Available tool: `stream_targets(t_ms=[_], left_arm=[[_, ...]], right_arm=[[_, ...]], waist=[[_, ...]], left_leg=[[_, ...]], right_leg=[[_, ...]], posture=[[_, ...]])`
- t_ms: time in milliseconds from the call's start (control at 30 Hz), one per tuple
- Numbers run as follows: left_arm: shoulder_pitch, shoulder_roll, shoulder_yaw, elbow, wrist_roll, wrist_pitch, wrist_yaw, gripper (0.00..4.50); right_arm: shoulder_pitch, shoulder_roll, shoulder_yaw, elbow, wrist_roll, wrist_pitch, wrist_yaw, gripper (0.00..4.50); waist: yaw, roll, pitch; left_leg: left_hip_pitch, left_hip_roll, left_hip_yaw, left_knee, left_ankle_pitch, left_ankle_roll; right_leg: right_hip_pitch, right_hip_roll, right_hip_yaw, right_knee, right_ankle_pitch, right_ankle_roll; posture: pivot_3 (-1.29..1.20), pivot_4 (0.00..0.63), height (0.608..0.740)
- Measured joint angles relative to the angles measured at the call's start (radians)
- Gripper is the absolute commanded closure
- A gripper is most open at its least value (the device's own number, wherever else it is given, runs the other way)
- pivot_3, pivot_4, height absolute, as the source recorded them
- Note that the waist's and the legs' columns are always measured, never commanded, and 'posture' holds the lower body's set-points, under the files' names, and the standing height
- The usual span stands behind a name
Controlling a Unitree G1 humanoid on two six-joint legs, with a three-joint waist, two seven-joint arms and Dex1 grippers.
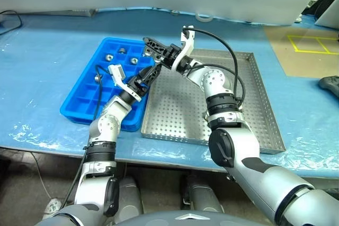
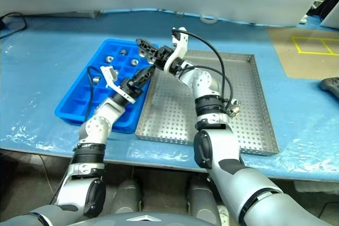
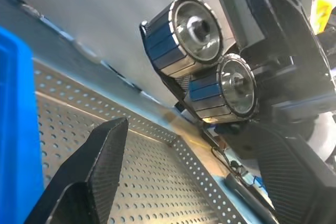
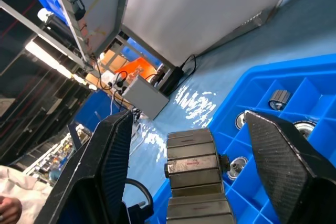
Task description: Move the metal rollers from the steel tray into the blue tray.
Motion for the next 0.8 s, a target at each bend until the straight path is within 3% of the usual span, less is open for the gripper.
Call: stream_targets(t_ms=[800], left_arm=[[0.037, -0.033, 0.027, -0.058, -0.121, 0.092, -0.047, 0.56]], right_arm=[[0.032, 0.009, 0.038, -0.004, -0.008, -0.028, -0.029, 0.98]], waist=[[-0.003, 0.001, 0.0]], left_leg=[[0.005, -0.001, 0.002, -0.002, 0.0, 0.0]], right_leg=[[0.003, 0.0, 0.003, -0.001, -0.002, -0.003]], posture=[[-0.32, 0.15, 0.74]])
